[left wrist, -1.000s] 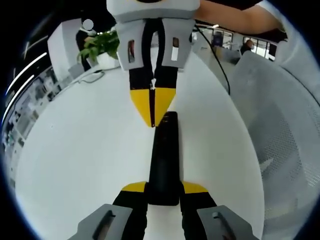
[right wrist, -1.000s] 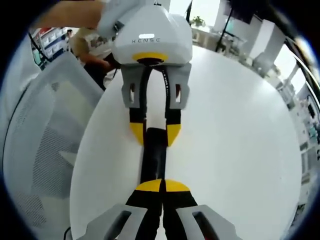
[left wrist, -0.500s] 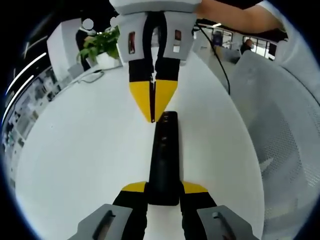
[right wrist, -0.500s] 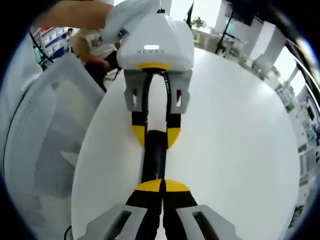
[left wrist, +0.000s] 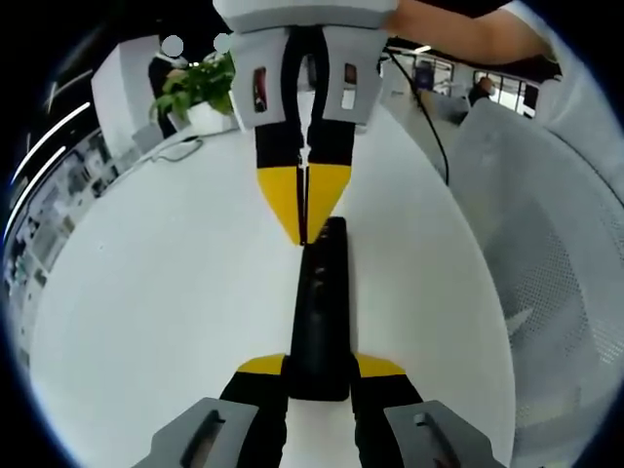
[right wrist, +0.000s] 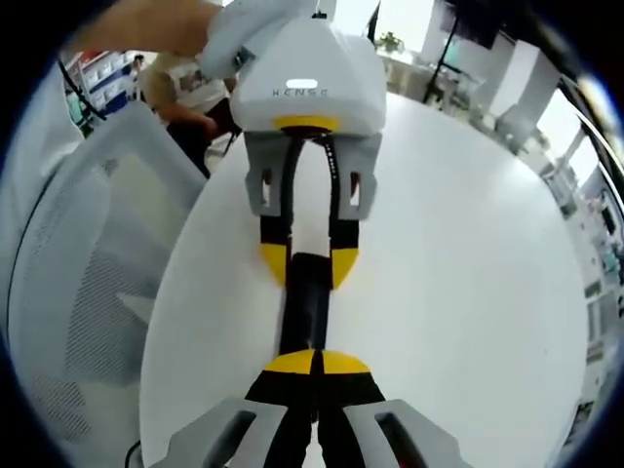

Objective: Press the specified remote control buttons in sequence, fully releasing each button before pressing the next.

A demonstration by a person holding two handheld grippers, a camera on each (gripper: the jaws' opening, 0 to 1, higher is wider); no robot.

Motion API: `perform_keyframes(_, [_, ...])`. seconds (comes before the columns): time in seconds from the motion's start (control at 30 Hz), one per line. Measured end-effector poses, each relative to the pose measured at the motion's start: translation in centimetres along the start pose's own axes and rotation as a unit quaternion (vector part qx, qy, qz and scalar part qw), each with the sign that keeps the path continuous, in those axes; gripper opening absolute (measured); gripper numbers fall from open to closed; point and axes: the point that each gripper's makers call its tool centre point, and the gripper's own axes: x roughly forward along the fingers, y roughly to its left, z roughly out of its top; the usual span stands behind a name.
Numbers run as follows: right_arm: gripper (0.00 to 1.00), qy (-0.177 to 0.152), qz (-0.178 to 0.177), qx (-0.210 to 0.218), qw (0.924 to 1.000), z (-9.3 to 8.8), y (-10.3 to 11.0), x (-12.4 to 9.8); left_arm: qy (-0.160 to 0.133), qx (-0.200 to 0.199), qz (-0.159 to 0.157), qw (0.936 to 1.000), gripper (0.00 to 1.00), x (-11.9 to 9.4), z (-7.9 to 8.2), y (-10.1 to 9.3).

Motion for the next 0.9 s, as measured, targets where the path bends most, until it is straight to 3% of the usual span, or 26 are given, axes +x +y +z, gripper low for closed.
perform_keyframes(0.9, [0.0,0.006,0.023,0.003,0.9997,-0.7,0.7,2.3,-0.005,0.0,0.0,1.0,0.24,0.0,0.1,-0.1])
